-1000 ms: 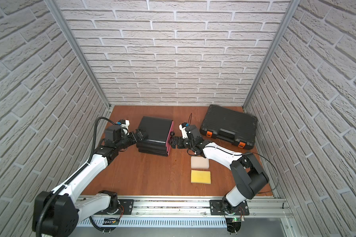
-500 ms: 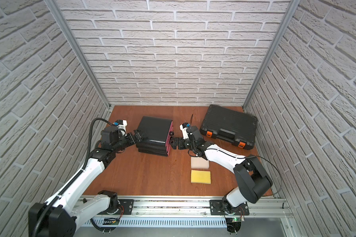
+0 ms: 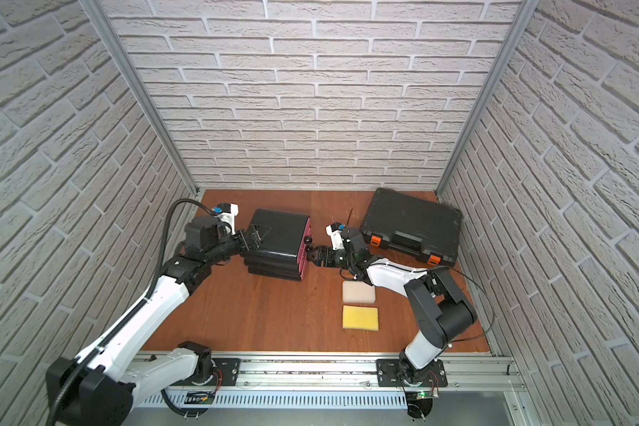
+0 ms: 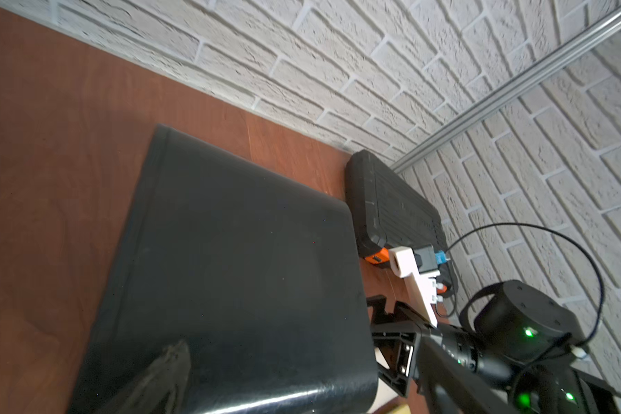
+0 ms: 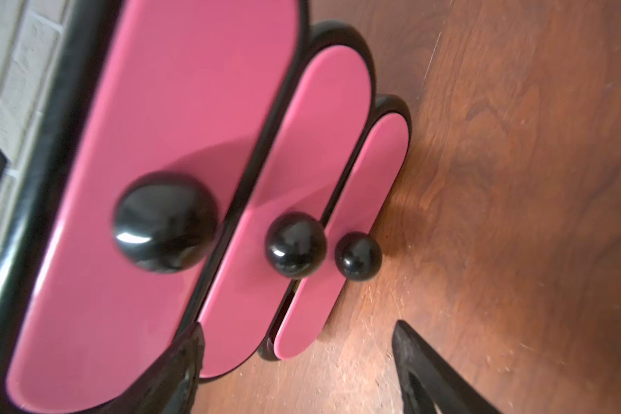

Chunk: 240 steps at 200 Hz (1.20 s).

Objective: Take the sponge out of the drawer
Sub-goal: Open the drawer in the storage box.

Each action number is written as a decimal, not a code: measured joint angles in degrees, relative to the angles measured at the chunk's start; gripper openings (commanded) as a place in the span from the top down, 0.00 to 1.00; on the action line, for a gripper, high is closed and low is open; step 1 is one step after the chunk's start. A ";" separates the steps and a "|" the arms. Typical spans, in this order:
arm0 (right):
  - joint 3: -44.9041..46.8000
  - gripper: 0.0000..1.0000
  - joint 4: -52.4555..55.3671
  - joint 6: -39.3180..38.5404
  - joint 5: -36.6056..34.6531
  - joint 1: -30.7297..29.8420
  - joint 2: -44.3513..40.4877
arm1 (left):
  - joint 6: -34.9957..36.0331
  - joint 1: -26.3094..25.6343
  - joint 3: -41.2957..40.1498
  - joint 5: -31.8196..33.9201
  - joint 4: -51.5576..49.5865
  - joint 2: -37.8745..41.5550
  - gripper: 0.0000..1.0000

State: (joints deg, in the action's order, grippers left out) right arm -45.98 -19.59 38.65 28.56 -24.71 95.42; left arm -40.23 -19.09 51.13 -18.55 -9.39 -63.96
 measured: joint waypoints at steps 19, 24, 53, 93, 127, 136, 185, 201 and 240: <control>0.55 0.23 -6.34 3.56 3.54 1.70 3.82 | 0.28 -1.03 0.59 -1.09 1.14 -3.45 0.05; 0.52 0.24 -8.17 4.57 4.35 2.01 4.87 | 0.52 -1.14 0.74 -1.33 1.95 -4.11 0.05; -0.24 0.29 -17.42 9.92 8.74 2.32 11.28 | 0.61 -1.29 1.95 -2.47 4.48 -7.17 0.06; -1.07 0.36 -27.52 15.56 12.39 2.34 16.33 | 0.63 -1.29 1.95 -3.26 7.26 -8.76 0.07; -1.62 0.41 -30.82 17.90 13.31 2.45 17.64 | 0.61 -1.29 1.95 -3.74 9.27 -9.97 0.07; -1.68 0.43 -31.21 18.16 13.35 2.47 17.64 | 0.61 -1.29 1.95 -3.87 9.86 -10.29 0.07; -2.58 0.61 -32.11 19.34 13.79 2.49 17.64 | 0.59 -1.31 1.95 -4.13 12.26 -11.54 0.08; -2.73 0.70 -33.18 19.61 14.34 2.58 18.10 | 0.57 -1.31 1.95 -4.28 12.83 -11.78 0.08; -2.75 0.78 -34.25 19.69 14.80 2.71 18.51 | 0.57 -1.29 1.95 -4.26 12.85 -11.80 0.08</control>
State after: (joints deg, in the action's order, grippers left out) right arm -48.73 -53.84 58.35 43.35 -22.00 113.93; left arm -39.66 -20.38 53.08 -22.81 3.46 -75.77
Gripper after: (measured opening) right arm 0.325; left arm 0.917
